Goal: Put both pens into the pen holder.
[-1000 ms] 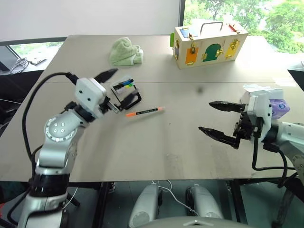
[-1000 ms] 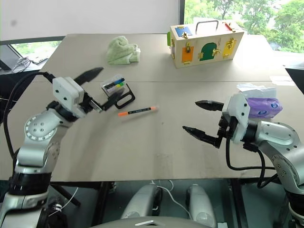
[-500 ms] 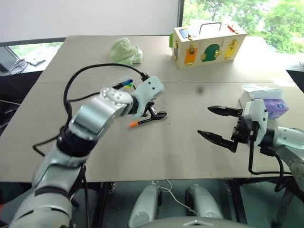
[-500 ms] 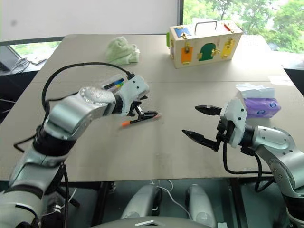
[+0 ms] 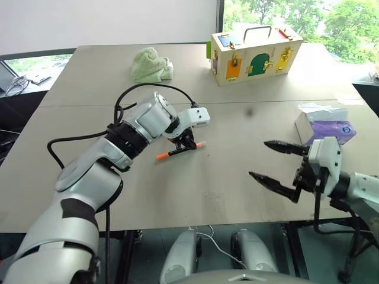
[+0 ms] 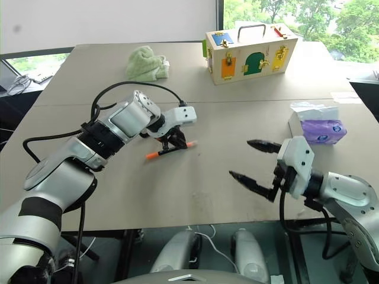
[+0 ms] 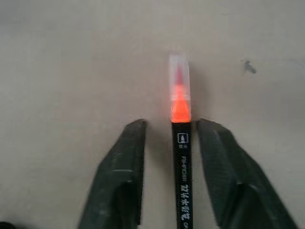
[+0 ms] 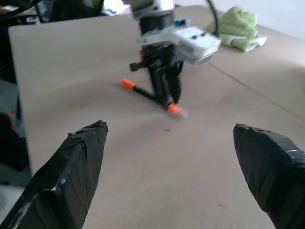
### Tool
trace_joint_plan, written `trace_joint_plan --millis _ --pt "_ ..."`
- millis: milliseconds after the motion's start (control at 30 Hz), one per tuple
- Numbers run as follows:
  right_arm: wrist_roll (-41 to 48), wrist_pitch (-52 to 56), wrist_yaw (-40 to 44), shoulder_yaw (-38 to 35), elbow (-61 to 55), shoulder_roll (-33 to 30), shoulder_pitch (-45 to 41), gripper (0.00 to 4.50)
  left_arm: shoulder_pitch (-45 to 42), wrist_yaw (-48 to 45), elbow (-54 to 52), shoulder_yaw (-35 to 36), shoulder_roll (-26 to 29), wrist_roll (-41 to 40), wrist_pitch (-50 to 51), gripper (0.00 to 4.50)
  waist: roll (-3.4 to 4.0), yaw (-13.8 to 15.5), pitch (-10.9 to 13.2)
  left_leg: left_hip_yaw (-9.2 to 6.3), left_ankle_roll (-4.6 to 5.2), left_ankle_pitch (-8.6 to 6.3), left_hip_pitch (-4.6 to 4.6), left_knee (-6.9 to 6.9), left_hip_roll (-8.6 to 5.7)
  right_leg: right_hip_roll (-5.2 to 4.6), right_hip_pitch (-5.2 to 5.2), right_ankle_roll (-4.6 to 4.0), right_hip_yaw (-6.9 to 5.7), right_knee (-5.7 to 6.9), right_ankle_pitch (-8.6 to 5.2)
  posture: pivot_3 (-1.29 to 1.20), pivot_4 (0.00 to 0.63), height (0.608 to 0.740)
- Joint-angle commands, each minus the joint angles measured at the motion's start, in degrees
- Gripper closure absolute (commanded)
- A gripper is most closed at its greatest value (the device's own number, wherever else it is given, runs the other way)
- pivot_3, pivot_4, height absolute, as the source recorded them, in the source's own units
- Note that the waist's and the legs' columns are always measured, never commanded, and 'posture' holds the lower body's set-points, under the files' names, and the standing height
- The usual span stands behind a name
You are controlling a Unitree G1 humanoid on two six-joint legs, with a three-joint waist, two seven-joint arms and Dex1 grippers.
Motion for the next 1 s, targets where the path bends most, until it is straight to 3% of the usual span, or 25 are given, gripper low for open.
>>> trace_joint_plan --millis 33,167,267,333,433,467,600,700,867,1000 --pt "0.0 -2.1 3.1 -2.1 0.1 -1.8 -0.7 0.00 2.4 -3.8 -1.1 1.3 -0.4 0.5 1.3 4.45 0.00 -0.1 0.0 0.02 0.01 0.00 0.01 0.00 0.01 0.00 0.00 0.00 0.01 0.01 0.00 0.00 0.150 0.740" --pt "-0.9 -3.5 4.5 -1.7 2.4 -2.5 -2.5 0.00 3.9 -1.6 -7.2 12.1 -0.6 -3.2 5.8 4.45 -0.01 0.1 0.0 0.01 0.01 -0.01 0.00 0.00 0.03 0.01 0.00 0.00 0.00 0.01 0.00 0.00 0.150 0.740" --pt "-1.4 -4.2 4.5 -1.0 3.7 -1.9 -3.8 0.00 5.7 9.6 -12.9 32.4 -5.7 -10.7 7.6 4.45 -0.08 0.6 0.1 -0.12 0.01 0.00 -0.12 0.08 0.03 -0.02 -0.03 0.01 -0.10 0.00 0.00 0.00 0.150 0.740" --pt "-1.1 -4.2 4.2 -0.3 4.4 -1.0 -4.8 0.00 9.2 18.0 -19.2 44.5 -9.0 -13.4 -2.7 4.45 -0.11 0.7 0.1 -0.29 0.00 0.00 -0.23 0.20 0.03 -0.32 -0.05 0.01 -0.12 -0.02 0.01 0.00 0.150 0.740" --pt "-0.9 -4.0 4.6 0.9 5.3 -0.1 -6.4 0.00 10.0 29.5 -24.9 58.7 -13.9 -18.2 -6.0 4.45 -0.11 0.4 0.1 -0.24 -0.19 0.09 -0.19 0.16 0.02 -0.45 -0.06 0.00 -0.03 0.00 0.02 0.00 0.150 0.740" --pt "-0.8 -3.9 4.8 1.2 5.6 0.1 -7.1 0.00 11.5 30.3 -26.7 59.9 -13.7 -17.8 -9.5 4.45 -0.09 0.4 0.1 -0.23 -0.26 0.14 -0.17 0.15 0.02 -0.44 -0.06 0.00 -0.03 0.00 0.02 0.00 0.150 0.740" --pt "-0.6 -3.7 5.8 2.4 7.3 0.2 -9.8 0.00 21.7 30.8 -29.1 52.1 -5.0 0.1 -47.4 4.45 0.03 0.2 0.0 0.15 -0.30 0.16 0.20 -0.12 0.01 -0.43 0.00 -0.02 0.22 0.06 0.03 0.00 0.150 0.740" --pt "-0.6 -3.7 6.8 2.8 8.5 0.1 -11.1 0.00 27.7 31.8 -27.5 51.1 -2.1 3.8 -63.2 4.45 0.01 1.1 0.0 0.07 -0.29 0.15 0.09 -0.04 0.00 -0.47 0.00 -0.03 0.20 0.00 0.05 0.00 0.150 0.740" --pt "-0.6 -3.4 7.9 3.4 9.7 -0.1 -13.1 0.00 34.4 33.3 -21.7 50.8 0.2 5.7 -78.6 4.45 -0.04 2.1 0.0 -0.03 -0.03 0.01 -0.02 0.01 -0.11 -0.64 0.00 0.01 0.07 -0.09 0.07 0.00 0.150 0.740" --pt "-0.2 -3.0 8.4 3.0 9.8 -0.4 -13.4 0.00 36.4 33.5 -16.3 51.0 1.3 5.1 -84.8 4.45 -0.03 1.9 0.0 -0.10 -0.02 0.00 -0.03 0.00 -0.10 -0.60 0.00 0.00 0.00 -0.05 0.07 0.00 0.150 0.740"
